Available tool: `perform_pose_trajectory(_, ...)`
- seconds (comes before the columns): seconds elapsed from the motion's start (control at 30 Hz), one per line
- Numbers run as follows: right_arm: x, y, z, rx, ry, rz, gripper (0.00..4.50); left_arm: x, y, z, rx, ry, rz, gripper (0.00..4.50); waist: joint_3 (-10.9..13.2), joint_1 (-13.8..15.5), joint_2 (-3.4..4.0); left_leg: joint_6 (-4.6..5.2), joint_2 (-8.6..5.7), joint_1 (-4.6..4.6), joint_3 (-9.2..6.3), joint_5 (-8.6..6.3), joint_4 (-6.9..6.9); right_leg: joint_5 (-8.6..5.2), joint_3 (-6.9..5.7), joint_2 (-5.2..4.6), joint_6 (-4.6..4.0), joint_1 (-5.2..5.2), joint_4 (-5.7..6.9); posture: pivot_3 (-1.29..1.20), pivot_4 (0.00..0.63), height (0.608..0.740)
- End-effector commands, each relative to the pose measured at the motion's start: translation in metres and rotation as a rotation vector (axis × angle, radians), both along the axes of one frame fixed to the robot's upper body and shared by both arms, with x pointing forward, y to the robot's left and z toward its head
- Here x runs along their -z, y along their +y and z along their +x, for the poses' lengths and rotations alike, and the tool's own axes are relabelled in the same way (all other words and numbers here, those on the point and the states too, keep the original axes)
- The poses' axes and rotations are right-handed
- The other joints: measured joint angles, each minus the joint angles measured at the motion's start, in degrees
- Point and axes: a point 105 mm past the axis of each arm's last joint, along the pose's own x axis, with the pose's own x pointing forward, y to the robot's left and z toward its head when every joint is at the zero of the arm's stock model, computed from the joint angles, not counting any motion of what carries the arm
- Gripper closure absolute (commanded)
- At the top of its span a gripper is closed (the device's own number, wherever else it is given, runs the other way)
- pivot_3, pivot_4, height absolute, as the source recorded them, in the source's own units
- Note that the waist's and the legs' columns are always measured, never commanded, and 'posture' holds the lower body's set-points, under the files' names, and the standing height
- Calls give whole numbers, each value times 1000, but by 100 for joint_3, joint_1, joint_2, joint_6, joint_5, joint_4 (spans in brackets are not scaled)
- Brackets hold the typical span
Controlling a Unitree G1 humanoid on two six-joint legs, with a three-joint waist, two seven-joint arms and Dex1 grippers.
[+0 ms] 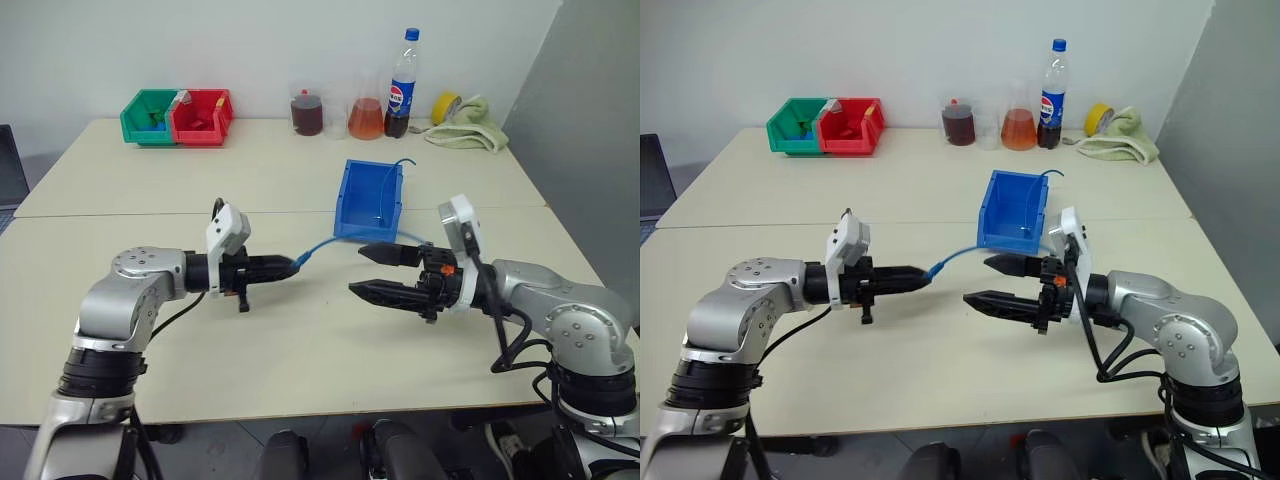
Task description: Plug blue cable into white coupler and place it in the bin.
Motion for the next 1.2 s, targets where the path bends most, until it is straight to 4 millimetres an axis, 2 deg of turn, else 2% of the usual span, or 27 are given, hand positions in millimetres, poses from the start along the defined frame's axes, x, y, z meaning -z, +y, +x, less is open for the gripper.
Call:
perform_pose_trajectory(0.03,-11,1,-4,-12,6,43,0,-25,-14,-1,-68,3,-168,4275,0,-1,0,0,0,1,1,0,-1,1,1,1,1,0,-1,0,150,740)
perform_pose_trajectory(0.17,-7,-1,7,18,82,87,0,-30,-24,-3,-79,69,-277,4275,0,-11,0,0,0,1,2,0,0,1,3,1,2,0,3,0,150,740)
perform_pose_trajectory(0.33,-2,-4,22,54,145,114,0,-45,-40,-19,19,186,-424,4275,0,-6,0,0,-3,-1,2,0,1,3,5,2,4,0,0,0,150,740)
perform_pose_trajectory(0.57,-8,-13,34,60,190,147,0,-58,-40,-36,114,300,-505,4275,0,-7,0,-1,-3,-1,2,0,0,3,6,3,4,-1,0,0,150,740)
perform_pose_trajectory(0.87,-25,-15,39,13,256,223,0,-46,-44,-47,126,380,-522,4275,0,-5,0,-1,-4,-1,3,0,-2,3,8,2,4,0,-4,0,150,740)
perform_pose_trajectory(1.2,-19,0,32,-103,335,198,0,-47,-55,-46,161,381,-529,4275,0,-3,0,-1,-5,-4,3,0,-3,3,8,3,4,0,-10,0,150,740)
